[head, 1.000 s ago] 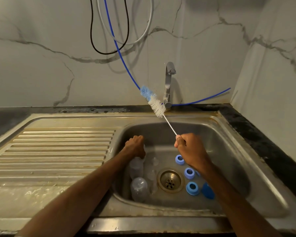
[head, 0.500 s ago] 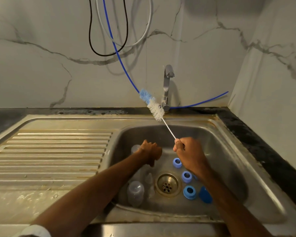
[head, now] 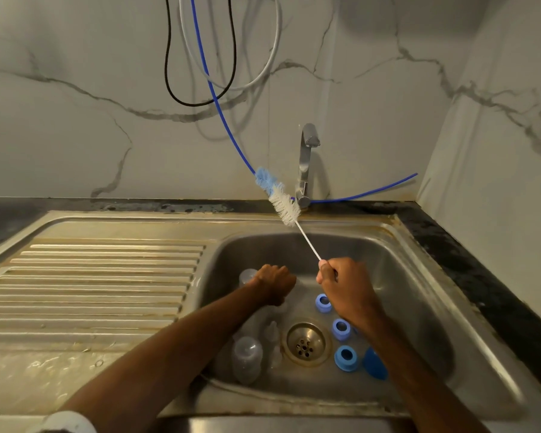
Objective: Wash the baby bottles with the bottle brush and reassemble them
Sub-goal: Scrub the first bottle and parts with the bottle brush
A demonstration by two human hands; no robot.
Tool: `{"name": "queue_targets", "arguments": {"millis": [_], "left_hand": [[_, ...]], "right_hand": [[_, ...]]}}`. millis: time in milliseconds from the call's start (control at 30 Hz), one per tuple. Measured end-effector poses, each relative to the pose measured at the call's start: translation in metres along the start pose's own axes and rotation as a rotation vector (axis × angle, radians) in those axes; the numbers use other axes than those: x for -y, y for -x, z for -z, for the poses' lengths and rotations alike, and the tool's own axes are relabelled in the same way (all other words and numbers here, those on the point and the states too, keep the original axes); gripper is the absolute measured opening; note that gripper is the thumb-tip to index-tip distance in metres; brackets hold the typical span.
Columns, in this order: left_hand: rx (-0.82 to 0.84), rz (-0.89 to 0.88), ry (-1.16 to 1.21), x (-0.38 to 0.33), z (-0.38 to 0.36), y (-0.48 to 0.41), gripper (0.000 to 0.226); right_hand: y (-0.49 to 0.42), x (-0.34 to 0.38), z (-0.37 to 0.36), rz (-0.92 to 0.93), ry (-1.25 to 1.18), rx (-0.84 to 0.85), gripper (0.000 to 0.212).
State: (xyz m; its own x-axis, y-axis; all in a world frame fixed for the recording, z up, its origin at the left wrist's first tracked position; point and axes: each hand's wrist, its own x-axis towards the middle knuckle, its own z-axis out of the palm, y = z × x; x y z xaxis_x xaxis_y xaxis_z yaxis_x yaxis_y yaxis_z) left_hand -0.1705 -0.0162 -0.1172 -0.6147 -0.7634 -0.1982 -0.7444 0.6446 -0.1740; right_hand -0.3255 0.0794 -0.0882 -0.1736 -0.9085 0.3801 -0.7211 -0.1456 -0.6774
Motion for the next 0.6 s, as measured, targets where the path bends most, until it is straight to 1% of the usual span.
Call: {"name": "queue_targets", "arguments": {"millis": [100, 233, 333, 433, 467, 533, 600], "left_hand": [[-0.071, 0.04, 0.149, 0.013, 0.014, 0.01, 0.028], [-0.204, 0.105, 0.457, 0.029, 0.021, 0.027, 0.021], [-0.339, 0.167, 0.724, 0.034, 0.023, 0.045, 0.008], [-0.421, 0.232, 1.076, 0.04, 0.022, 0.062, 0.009], [-0.427, 0.241, 1.229, 0.042, 0.023, 0.066, 0.009], [-0.426, 0.269, 1.513, 0.045, 0.026, 0.07, 0.017], [-0.42, 0.27, 1.722, 0.051, 0.029, 0.071, 0.022]], "right_hand": [[0.001, 0.0, 0.001, -0.003, -0.007, 0.0, 0.045], [0.01, 0.008, 0.004, 0.021, -0.031, -0.018, 0.053], [0.021, 0.01, 0.005, 0.047, -0.039, -0.024, 0.046], [0.027, 0.015, 0.008, 0.072, -0.017, -0.045, 0.044], [0.028, 0.016, 0.008, 0.085, -0.016, -0.062, 0.044], [0.028, 0.02, 0.007, 0.095, -0.012, -0.065, 0.046], [0.028, 0.019, 0.007, 0.078, -0.005, -0.046, 0.045]]}}
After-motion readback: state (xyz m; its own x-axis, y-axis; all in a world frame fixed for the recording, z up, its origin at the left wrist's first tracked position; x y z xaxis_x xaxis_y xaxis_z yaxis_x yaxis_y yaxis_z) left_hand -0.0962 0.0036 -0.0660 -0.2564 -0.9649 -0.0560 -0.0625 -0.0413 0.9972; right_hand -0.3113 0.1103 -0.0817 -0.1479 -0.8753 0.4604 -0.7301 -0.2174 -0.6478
